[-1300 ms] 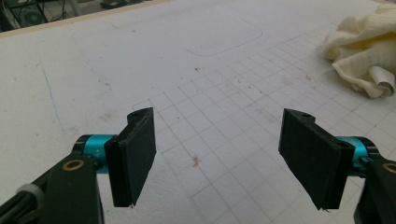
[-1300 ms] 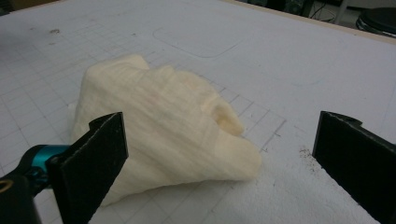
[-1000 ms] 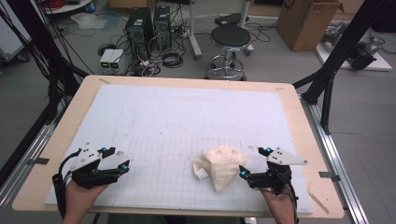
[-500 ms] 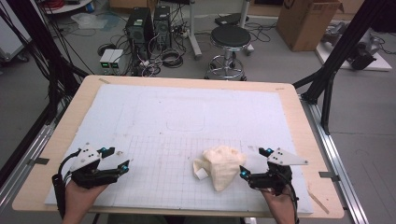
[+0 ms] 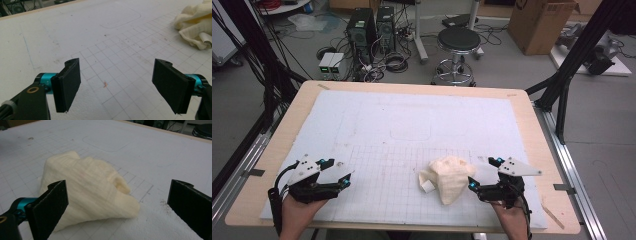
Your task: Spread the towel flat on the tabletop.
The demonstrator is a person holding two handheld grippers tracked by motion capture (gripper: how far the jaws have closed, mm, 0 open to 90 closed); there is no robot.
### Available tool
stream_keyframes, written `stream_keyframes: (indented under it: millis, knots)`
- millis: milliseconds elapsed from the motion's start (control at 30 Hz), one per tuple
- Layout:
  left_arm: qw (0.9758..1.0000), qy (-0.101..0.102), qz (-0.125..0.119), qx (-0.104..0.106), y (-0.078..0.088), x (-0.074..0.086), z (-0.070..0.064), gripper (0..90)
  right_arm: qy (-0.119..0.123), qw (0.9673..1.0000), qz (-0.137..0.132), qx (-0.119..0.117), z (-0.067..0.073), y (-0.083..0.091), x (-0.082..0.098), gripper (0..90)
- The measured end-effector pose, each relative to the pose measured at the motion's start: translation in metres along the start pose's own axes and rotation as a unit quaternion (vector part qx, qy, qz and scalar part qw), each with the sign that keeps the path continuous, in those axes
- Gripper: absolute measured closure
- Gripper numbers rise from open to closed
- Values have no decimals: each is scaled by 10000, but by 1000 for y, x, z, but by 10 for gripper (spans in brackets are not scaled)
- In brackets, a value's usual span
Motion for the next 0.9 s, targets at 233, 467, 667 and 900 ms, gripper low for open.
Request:
stream_keyframes:
  millis: [233, 467, 667, 900]
  knots:
    - [10000, 32, -17, -6, -1, 0, 0, 226, -88, 9999, -71, -63, 1, 4, -12, 25]
    - [10000, 38, -22, -29, 0, 0, 1, 223, 0, 9997, -153, -216, 7, 2, -33, 48]
    - [10000, 21, -38, -65, 2, 0, 3, 223, 205, 9989, -108, -404, 18, -6, -55, 48]
    - [9999, 47, -58, -96, 4, 1, 4, 223, 280, 9983, 23, -513, 26, -19, -59, 57]
Point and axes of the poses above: each handheld gripper's, and its own axes: y roughly backward along the jaws, x roughly out of its underside, z roughly to its left, the point moved 10 cm from there along -y, roughly forward along the jaws, and after that the axes turned 3 degrees about -x, right-handed, at the moved point
